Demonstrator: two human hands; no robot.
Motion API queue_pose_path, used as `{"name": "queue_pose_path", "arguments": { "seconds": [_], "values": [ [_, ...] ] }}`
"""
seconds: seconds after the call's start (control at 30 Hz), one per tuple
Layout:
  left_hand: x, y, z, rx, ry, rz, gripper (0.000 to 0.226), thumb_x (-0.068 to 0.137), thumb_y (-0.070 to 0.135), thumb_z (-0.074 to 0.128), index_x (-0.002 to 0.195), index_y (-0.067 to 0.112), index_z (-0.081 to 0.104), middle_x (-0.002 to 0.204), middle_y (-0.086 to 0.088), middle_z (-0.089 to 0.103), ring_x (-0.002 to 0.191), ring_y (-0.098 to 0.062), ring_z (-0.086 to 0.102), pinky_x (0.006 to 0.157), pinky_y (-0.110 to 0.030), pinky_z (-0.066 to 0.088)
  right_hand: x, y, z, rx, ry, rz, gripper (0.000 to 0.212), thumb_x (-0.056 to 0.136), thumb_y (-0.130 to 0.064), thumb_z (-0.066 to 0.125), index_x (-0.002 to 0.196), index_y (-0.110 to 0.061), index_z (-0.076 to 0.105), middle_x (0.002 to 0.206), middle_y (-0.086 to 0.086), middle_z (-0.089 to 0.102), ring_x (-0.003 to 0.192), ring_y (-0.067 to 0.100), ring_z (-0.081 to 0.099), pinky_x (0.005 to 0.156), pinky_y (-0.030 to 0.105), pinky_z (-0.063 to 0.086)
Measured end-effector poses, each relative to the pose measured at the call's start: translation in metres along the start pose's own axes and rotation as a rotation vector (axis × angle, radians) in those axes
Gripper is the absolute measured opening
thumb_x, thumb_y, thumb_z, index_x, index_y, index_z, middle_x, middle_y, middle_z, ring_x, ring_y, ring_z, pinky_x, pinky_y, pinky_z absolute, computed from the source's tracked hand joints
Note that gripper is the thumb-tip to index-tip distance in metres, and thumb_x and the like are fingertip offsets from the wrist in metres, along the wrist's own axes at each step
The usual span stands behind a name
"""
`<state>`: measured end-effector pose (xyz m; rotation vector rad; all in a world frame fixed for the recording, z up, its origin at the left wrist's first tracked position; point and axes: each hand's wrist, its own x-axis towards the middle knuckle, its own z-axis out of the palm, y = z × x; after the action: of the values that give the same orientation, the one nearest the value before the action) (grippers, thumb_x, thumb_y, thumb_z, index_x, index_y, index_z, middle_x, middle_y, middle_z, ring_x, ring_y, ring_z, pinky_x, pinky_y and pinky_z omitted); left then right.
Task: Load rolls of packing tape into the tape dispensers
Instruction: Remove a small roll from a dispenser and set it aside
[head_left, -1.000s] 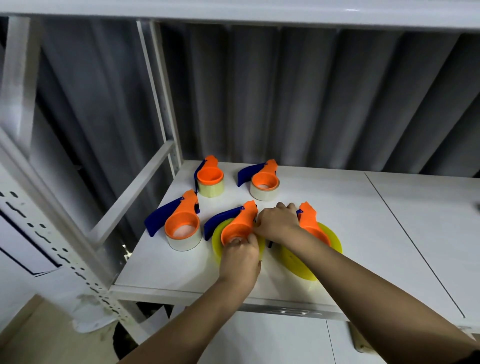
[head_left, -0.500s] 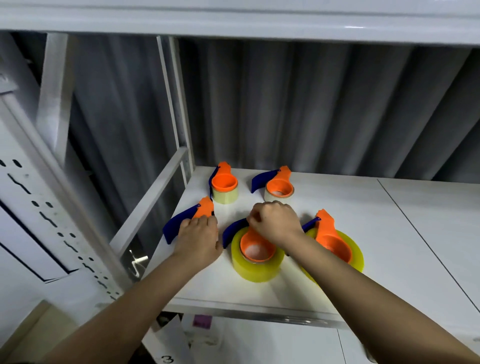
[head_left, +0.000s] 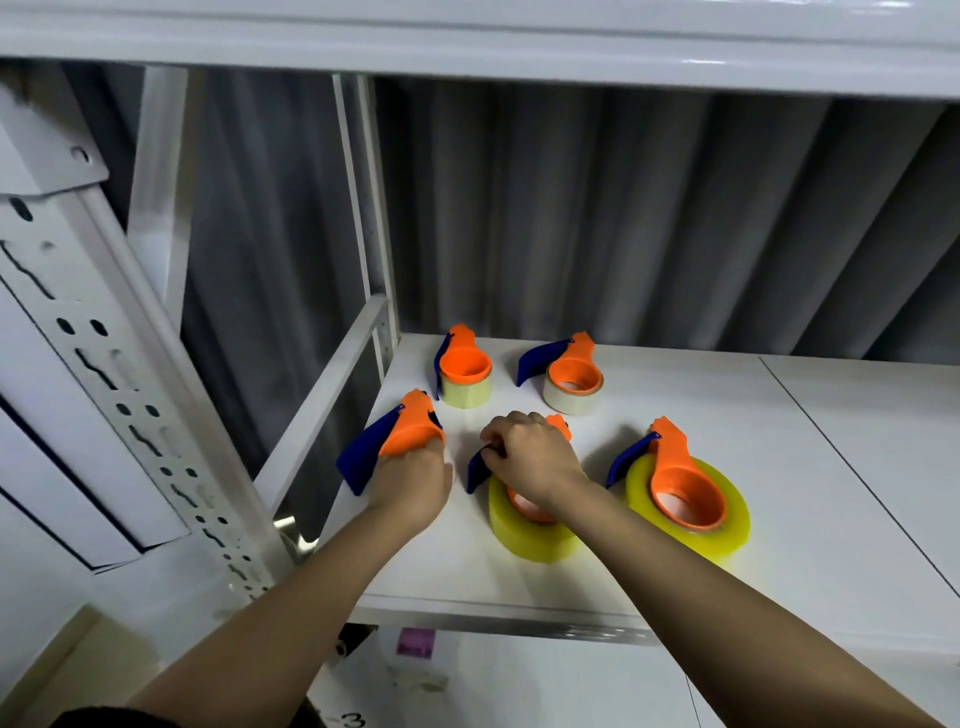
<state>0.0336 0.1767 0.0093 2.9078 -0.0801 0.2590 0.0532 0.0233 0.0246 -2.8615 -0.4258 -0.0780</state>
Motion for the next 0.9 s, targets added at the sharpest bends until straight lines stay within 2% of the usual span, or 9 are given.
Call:
{"name": "queue_pose_path", "arguments": {
  "seconds": [0.1, 0.17, 0.23, 0.33, 0.5, 0.6, 0.67, 0.8, 0.9],
  "values": [
    [-0.001, -0.001, -0.019, -0.205, -0.026, -0.101, 0.035, 0.100, 0.029, 0.041, 0.130, 0.011, 0.042, 0.107, -0.009, 0.059, 0.089, -0.019, 0.057, 0.065, -0.026, 0.045, -0.006, -0.002, -0.002, 0.228, 0.045, -0.021, 0.047, 0.090, -0.035, 0.059, 0.134, -0.023, 0.050, 0.129, 0.000, 0.053, 0.118, 0.019, 0.048, 0.096, 0.032, 0.044],
    [-0.002, 0.003, -0.035, -0.563, -0.053, -0.110, 0.042, 0.101, 0.025, 0.040, 0.140, 0.014, 0.036, 0.121, -0.009, 0.057, 0.100, -0.020, 0.056, 0.071, -0.024, 0.045, -0.012, -0.007, -0.006, 0.524, 0.001, -0.015, 0.065, 0.085, -0.043, 0.066, 0.142, -0.026, 0.038, 0.137, -0.003, 0.044, 0.122, 0.015, 0.046, 0.100, 0.030, 0.043],
    [-0.007, 0.011, -0.050, -0.864, -0.067, -0.064, 0.042, 0.101, 0.022, 0.042, 0.142, 0.017, 0.037, 0.128, -0.004, 0.055, 0.107, -0.016, 0.056, 0.076, -0.019, 0.048, -0.019, -0.011, -0.011, 0.814, -0.039, -0.034, 0.080, 0.081, -0.047, 0.071, 0.146, -0.031, 0.028, 0.145, -0.008, 0.036, 0.127, 0.010, 0.043, 0.103, 0.030, 0.043],
    [-0.017, 0.027, -0.064, -1.196, -0.103, -0.029, 0.035, 0.100, 0.018, 0.043, 0.135, 0.019, 0.044, 0.118, 0.004, 0.060, 0.098, -0.003, 0.060, 0.067, -0.007, 0.050, -0.030, -0.013, -0.018, 1.077, 0.057, -0.070, 0.074, 0.085, -0.032, 0.071, 0.145, -0.034, 0.027, 0.142, -0.011, 0.041, 0.125, 0.009, 0.049, 0.101, 0.031, 0.048],
    [-0.026, 0.043, -0.067, -1.426, -0.256, -0.050, 0.022, 0.099, 0.019, 0.046, 0.113, 0.033, 0.056, 0.104, 0.014, 0.069, 0.094, -0.001, 0.067, 0.069, -0.012, 0.053, -0.050, -0.002, -0.028, 1.144, 0.150, -0.059, 0.073, 0.083, -0.021, 0.073, 0.142, -0.032, 0.032, 0.140, -0.001, 0.044, 0.120, 0.014, 0.054, 0.091, 0.023, 0.052],
    [-0.021, 0.048, -0.065, -1.464, -0.314, -0.100, 0.021, 0.097, 0.020, 0.050, 0.109, 0.033, 0.061, 0.109, 0.006, 0.071, 0.103, -0.012, 0.067, 0.090, -0.031, 0.054, -0.057, 0.004, -0.030, 1.119, 0.237, -0.033, 0.073, 0.079, -0.022, 0.077, 0.139, -0.033, 0.038, 0.136, -0.005, 0.048, 0.116, 0.012, 0.056, 0.092, 0.027, 0.053],
    [-0.017, 0.055, -0.068, -1.543, -0.323, -0.160, 0.017, 0.095, 0.029, 0.051, 0.106, 0.030, 0.065, 0.107, -0.002, 0.072, 0.102, -0.021, 0.067, 0.096, -0.044, 0.051, -0.061, 0.007, -0.031, 1.067, 0.292, -0.025, 0.075, 0.077, -0.026, 0.079, 0.139, -0.035, 0.039, 0.136, -0.009, 0.049, 0.117, 0.011, 0.055, 0.095, 0.026, 0.051],
    [-0.016, 0.074, -0.073, -1.670, -0.256, -0.260, 0.036, 0.100, 0.038, 0.038, 0.087, 0.025, 0.069, 0.074, 0.001, 0.075, 0.071, -0.014, 0.071, 0.075, -0.034, 0.055, -0.064, 0.006, -0.031, 0.975, 0.359, -0.025, 0.078, 0.076, -0.041, 0.077, 0.141, -0.045, 0.034, 0.141, -0.012, 0.048, 0.127, 0.005, 0.048, 0.103, 0.030, 0.046],
    [-0.019, 0.081, -0.075, -1.692, -0.200, -0.276, 0.033, 0.101, 0.032, 0.037, 0.085, 0.025, 0.065, 0.066, 0.007, 0.073, 0.066, -0.010, 0.070, 0.070, -0.029, 0.054, -0.065, 0.002, -0.031, 0.957, 0.397, -0.021, 0.080, 0.071, -0.056, 0.068, 0.140, -0.048, 0.029, 0.146, -0.019, 0.041, 0.131, -0.002, 0.041, 0.107, 0.030, 0.042]
  ]
}}
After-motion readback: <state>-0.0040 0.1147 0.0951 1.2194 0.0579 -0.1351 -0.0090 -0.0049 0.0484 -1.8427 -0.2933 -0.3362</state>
